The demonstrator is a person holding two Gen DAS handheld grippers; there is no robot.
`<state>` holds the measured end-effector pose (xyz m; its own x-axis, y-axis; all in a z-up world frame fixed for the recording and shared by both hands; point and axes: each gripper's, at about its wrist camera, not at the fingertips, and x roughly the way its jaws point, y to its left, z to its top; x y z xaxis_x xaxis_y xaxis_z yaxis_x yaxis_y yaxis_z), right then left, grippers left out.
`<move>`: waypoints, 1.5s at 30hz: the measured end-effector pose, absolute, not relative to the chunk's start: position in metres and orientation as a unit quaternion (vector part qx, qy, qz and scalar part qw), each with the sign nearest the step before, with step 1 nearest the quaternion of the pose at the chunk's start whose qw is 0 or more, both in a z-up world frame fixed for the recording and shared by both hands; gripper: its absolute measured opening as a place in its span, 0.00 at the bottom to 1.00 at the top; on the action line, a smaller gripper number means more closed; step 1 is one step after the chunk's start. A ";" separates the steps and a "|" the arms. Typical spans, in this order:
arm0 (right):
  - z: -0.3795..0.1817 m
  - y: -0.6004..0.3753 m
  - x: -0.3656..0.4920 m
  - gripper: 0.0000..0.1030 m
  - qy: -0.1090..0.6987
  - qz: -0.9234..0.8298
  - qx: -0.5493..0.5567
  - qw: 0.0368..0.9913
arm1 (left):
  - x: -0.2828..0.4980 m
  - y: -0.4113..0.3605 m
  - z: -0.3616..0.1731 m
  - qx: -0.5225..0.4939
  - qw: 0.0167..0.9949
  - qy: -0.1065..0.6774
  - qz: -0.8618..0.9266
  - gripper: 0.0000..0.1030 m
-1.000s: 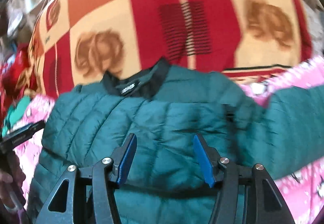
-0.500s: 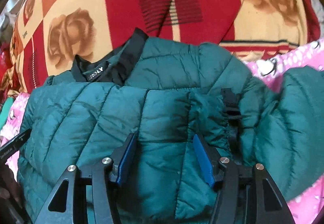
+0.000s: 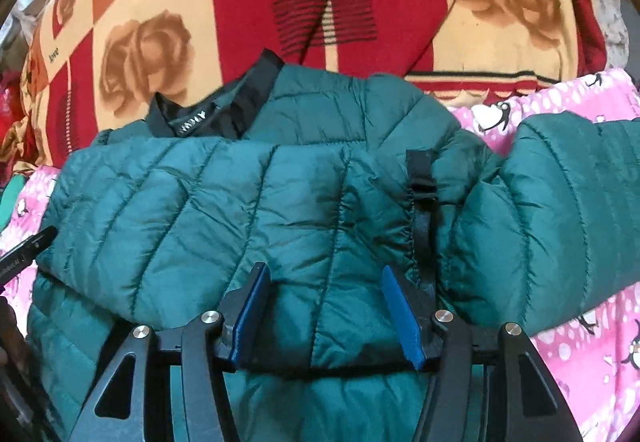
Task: Fold large clothes
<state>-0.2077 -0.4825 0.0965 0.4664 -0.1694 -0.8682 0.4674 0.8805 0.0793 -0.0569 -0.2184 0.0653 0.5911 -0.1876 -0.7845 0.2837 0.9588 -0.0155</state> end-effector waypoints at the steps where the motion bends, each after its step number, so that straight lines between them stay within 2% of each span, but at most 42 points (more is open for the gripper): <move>1: 0.100 -0.480 -0.212 0.54 0.478 -0.190 0.156 0.843 | -0.060 -0.218 0.068 0.057 0.892 0.429 -0.132 0.76; 4: 0.106 -0.474 -0.220 0.56 0.474 -0.190 0.158 0.845 | -0.072 -0.218 0.077 0.059 0.897 0.417 -0.133 0.76; 8: 0.116 -0.463 -0.227 0.63 0.468 -0.189 0.152 0.850 | -0.088 -0.221 0.089 0.064 0.902 0.403 -0.140 0.76; 25: 0.146 -0.454 -0.260 0.64 0.451 -0.203 0.136 0.858 | -0.143 -0.245 0.118 0.082 0.906 0.379 -0.172 0.76; 45: 0.165 -0.503 -0.317 0.64 0.431 -0.273 0.118 0.852 | -0.176 -0.291 0.124 0.061 0.883 0.402 -0.236 0.76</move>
